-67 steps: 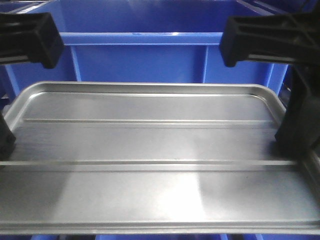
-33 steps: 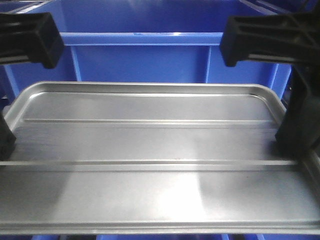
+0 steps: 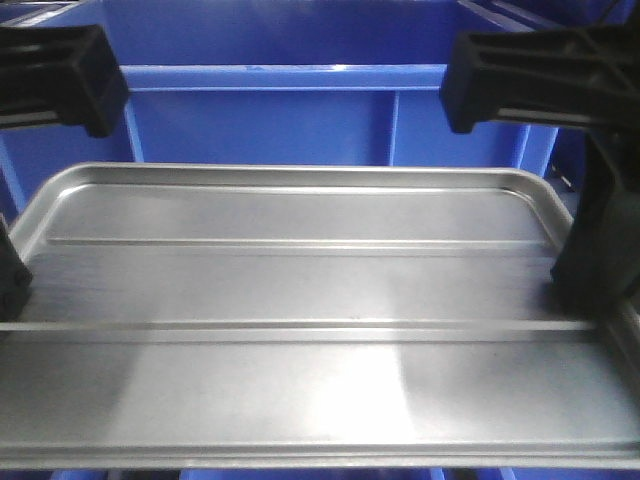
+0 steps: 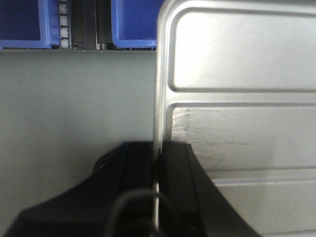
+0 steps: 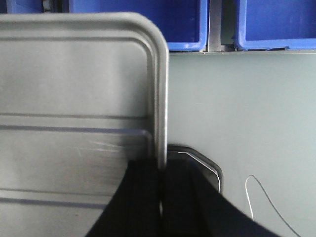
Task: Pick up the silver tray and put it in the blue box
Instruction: 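Carry the tray with both grippers up to the blue bin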
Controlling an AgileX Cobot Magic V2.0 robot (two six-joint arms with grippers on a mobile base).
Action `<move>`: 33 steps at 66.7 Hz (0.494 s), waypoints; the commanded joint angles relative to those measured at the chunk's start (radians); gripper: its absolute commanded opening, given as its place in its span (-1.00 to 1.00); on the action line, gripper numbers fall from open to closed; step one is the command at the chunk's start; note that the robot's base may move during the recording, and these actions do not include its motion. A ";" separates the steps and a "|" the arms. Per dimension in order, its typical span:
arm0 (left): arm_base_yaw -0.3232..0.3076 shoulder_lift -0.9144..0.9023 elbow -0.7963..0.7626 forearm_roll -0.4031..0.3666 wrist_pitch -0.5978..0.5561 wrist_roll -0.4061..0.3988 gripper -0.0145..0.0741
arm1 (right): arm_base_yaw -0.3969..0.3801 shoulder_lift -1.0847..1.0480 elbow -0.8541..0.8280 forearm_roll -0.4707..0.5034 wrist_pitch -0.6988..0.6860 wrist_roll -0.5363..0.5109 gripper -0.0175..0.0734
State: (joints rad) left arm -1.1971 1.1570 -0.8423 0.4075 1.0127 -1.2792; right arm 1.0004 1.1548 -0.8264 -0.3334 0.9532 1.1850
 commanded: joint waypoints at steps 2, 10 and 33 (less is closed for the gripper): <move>-0.009 -0.023 -0.028 0.032 -0.021 -0.011 -0.69 | 0.003 -0.021 -0.028 -0.035 -0.030 -0.003 -0.50; -0.009 -0.023 -0.028 0.032 -0.021 -0.011 -0.69 | 0.003 -0.021 -0.028 -0.035 -0.030 -0.003 -0.50; -0.009 -0.023 -0.028 0.032 -0.021 -0.011 -0.69 | 0.003 -0.021 -0.028 -0.035 -0.030 -0.003 -0.50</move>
State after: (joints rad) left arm -1.1971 1.1570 -0.8423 0.4075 1.0127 -1.2792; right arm 1.0004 1.1548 -0.8264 -0.3334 0.9532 1.1850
